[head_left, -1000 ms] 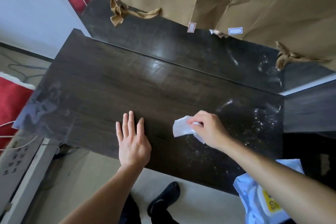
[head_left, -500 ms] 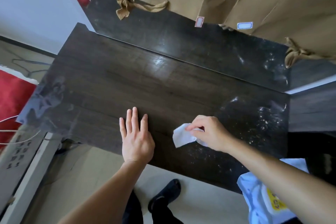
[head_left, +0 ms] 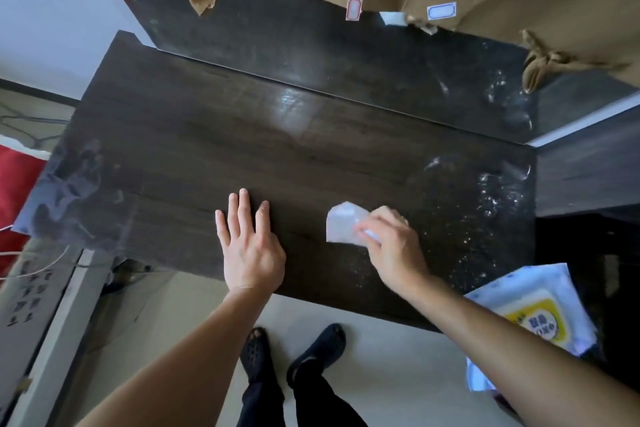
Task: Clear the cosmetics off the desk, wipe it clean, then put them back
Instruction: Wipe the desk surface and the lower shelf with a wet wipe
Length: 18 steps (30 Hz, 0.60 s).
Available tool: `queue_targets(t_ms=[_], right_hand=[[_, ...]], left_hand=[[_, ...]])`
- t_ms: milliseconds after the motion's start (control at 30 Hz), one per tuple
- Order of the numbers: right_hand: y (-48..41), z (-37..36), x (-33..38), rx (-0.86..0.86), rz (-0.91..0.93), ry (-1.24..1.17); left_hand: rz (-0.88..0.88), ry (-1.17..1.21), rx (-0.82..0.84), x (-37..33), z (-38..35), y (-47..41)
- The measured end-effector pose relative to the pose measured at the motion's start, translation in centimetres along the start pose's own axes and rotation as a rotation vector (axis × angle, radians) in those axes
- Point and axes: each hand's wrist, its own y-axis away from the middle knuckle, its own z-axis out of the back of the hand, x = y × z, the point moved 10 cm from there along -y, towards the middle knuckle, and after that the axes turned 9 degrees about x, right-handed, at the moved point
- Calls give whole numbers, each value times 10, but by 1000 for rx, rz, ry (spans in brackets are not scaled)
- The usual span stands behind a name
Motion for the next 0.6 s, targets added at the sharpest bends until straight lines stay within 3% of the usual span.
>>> queue_targets(t_ms=[133,167,300,367,467,600], right_hand=[[36,-16,5,418,-47,-184],[25,-8,-2,421,-81,-205],[-40,55,-45,-78,-301,0],[-39,49,-41,-210,-313,82],[15,6,-7,-242,-147,175],[112,-53,28,-14,6,84]], left_hand=[[-7,14,2,-1,0,1],[-8,17,0,-1,1,1],[-4,19,-23,-1,2,0],[-6,22,-26,-1,1,1],[-14,21,-26,0,-1,0],[-12,45,-6,1,-3,0]])
